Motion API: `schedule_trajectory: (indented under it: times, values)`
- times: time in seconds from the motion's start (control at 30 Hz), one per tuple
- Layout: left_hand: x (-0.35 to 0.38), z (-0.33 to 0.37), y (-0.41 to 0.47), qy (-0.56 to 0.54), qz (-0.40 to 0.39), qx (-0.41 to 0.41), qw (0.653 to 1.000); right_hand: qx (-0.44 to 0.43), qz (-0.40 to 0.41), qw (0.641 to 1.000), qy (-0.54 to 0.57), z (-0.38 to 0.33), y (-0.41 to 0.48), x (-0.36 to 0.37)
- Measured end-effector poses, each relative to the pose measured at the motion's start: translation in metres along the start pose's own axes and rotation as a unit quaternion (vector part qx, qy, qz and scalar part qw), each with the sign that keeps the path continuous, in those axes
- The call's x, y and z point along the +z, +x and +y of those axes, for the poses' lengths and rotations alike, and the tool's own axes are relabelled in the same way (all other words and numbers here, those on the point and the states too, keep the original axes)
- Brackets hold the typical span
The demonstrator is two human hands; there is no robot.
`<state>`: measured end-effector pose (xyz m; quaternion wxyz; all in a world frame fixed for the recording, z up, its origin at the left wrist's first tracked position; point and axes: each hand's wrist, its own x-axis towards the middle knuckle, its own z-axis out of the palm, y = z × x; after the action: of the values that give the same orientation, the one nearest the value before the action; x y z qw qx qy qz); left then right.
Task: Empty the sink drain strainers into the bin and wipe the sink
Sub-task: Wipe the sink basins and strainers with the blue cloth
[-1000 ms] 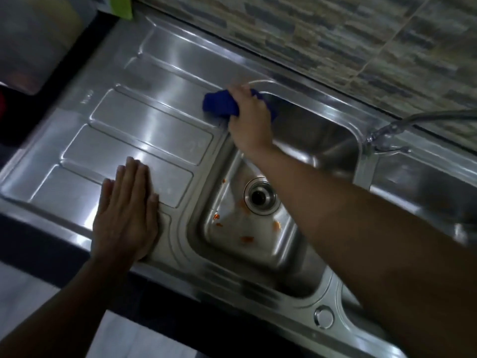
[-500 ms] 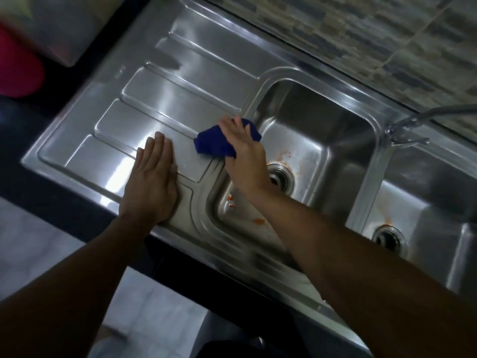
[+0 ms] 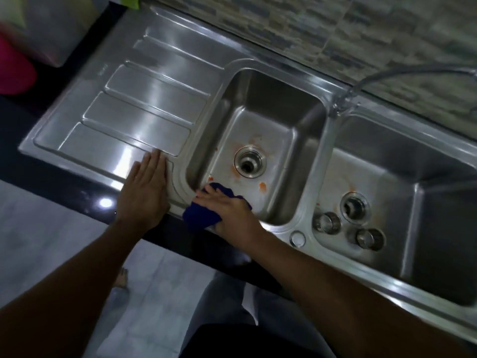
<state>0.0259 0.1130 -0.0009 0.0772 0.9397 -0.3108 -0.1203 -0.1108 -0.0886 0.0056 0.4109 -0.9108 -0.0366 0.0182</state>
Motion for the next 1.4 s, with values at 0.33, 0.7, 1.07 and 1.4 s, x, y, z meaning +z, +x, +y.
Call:
schedule_trajectory:
  times: [0.33, 0.7, 1.07, 1.4]
  values:
    - [-0.002, 0.058, -0.015, -0.012, -0.025, -0.016, 0.999, -0.009, -0.007, 0.992, -0.126, 0.047, -0.171, -0.113]
    - [-0.008, 0.076, 0.003, 0.018, -0.036, 0.115, 0.993, 0.017, 0.019, 0.991, -0.135, 0.049, -0.117, -0.082]
    - [-0.018, 0.056, 0.119, 0.029, 0.029, 0.107, 0.993, 0.357, 0.048, 0.933, -0.004, 0.097, 0.043, -0.107]
    - [-0.009, 0.045, 0.183, 0.033, 0.049, 0.128, 0.990, 0.451, 0.149, 0.875, -0.093, 0.191, 0.119, -0.127]
